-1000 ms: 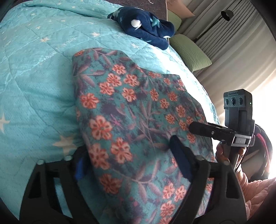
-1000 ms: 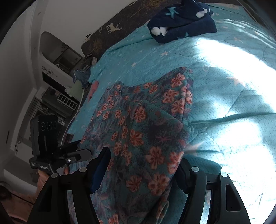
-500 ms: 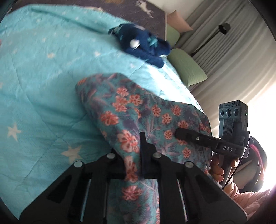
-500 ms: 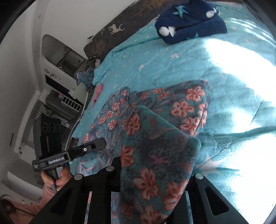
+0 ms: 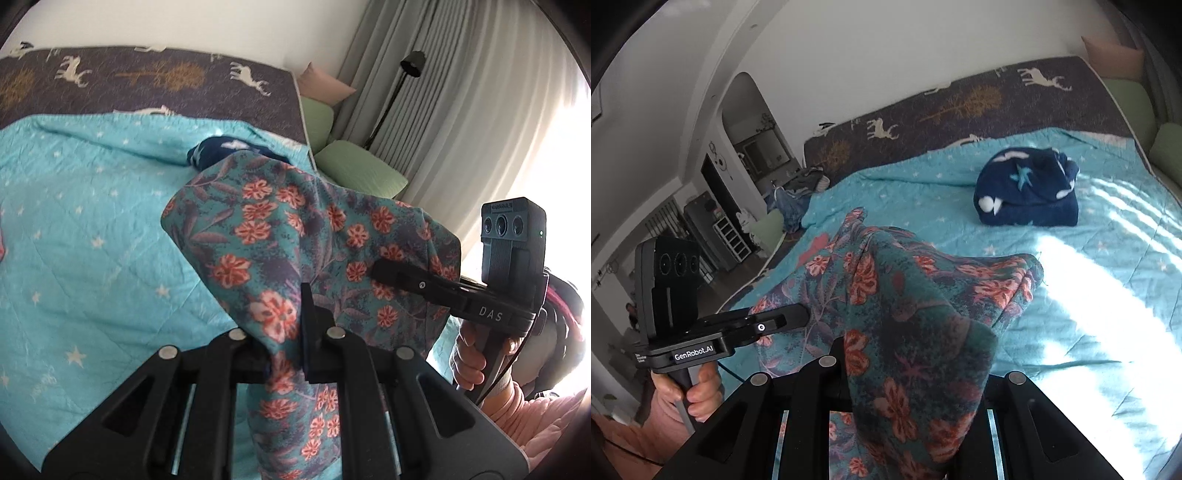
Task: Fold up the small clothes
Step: 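Pinch the folded shirt with the left gripper and lift it off the quilt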
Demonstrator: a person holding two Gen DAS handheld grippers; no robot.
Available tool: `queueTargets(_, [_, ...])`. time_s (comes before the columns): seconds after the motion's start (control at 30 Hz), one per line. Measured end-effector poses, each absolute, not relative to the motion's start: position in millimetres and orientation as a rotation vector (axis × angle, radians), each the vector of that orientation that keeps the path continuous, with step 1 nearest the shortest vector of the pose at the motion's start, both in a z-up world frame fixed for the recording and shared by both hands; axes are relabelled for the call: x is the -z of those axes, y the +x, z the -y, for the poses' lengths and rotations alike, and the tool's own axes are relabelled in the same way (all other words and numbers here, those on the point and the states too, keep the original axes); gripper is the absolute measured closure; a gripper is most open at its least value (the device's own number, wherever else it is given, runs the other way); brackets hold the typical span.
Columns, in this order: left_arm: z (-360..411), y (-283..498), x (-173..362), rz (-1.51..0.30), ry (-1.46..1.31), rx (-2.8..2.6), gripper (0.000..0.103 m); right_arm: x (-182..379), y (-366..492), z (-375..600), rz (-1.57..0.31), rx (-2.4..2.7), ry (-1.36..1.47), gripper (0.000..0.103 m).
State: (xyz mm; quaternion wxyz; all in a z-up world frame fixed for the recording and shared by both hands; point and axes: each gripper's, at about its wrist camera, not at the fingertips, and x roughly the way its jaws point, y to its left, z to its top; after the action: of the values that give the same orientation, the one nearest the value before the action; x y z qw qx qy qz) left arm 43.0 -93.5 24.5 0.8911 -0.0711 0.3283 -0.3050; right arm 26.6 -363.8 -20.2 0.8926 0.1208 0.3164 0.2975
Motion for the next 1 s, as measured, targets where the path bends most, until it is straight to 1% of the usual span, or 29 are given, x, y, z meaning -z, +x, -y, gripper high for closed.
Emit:
queueTargets(0.3, [118.3, 47.2, -73.0, -0.567, -0.061, 0.666, 0.09, -34.3, 16.1, 378.7, -0.515, -0.583, 0.184, 0.083])
queueTargets(0.47, [140.6, 73.5, -108.7, -0.503, 0.01, 0.655, 0.09, -68.1, 39.9, 393.4, -0.462, -0.581, 0.183, 0.083])
queueTargets(0.67, [168.2, 135.9, -145.4, -0.456, 0.069, 0.638, 0.09, -105.1, 97.7, 413.4, -0.431, -0.567, 0.235, 0.083])
queueTargets(0.83, [182.7, 199.6, -169.4, -0.41, 0.089, 0.609, 0.09, -132.6, 164.7, 420.2, -0.409, -0.547, 0.244, 0.083])
queueTargets(1.0, [189.5, 265.1, -173.8, -0.416, 0.065, 0.577, 0.09, -142.7, 236.7, 427.2, -0.414, -0.536, 0.278, 0.083])
